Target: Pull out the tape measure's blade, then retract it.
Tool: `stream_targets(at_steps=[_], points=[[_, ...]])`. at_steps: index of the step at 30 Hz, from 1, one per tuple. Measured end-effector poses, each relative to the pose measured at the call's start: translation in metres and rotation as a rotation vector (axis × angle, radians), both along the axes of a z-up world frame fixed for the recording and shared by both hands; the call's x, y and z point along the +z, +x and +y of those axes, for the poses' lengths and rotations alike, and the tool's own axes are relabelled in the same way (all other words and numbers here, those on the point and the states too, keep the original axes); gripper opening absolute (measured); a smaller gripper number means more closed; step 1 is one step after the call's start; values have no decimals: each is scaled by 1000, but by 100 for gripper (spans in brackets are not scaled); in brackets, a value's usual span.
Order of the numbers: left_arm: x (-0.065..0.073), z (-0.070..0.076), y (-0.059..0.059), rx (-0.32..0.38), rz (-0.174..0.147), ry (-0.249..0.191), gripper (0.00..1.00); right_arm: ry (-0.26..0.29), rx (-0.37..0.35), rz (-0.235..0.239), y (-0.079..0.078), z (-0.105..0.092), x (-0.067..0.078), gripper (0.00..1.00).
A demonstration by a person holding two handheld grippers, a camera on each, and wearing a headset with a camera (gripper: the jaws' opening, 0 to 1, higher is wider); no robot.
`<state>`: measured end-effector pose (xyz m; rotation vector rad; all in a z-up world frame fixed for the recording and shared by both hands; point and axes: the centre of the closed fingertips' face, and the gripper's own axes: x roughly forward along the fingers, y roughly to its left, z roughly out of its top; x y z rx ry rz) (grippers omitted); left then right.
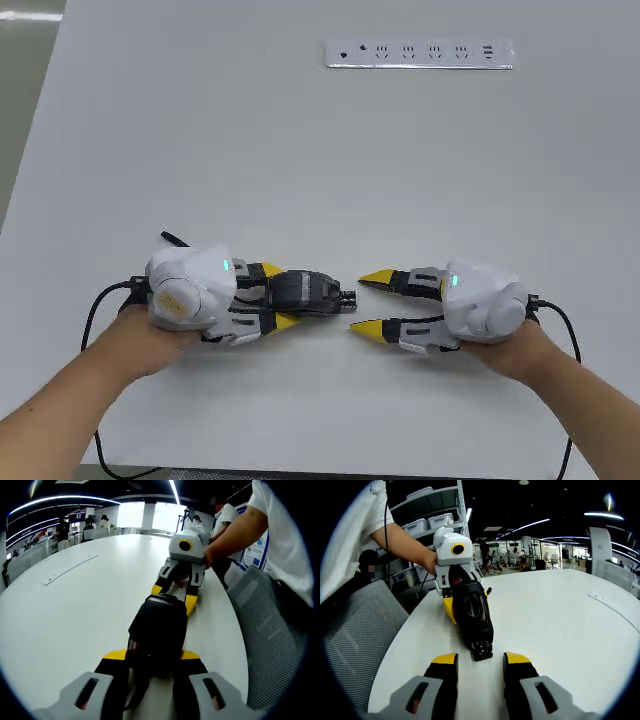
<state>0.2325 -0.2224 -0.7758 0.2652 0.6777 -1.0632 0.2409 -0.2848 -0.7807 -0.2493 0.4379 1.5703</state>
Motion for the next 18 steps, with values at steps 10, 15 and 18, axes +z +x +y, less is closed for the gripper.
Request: stream_targets(at_steps=[10, 15, 18], points=[[0, 0, 0, -4, -5, 9, 30, -5, 23, -59, 1, 5, -2, 29], [-1, 0, 0, -4, -4, 10, 30, -4, 31, -74, 1, 5, -4, 22], [-1, 0, 0, -5, -4, 10, 30, -4, 32, -81, 2, 6, -4, 21]])
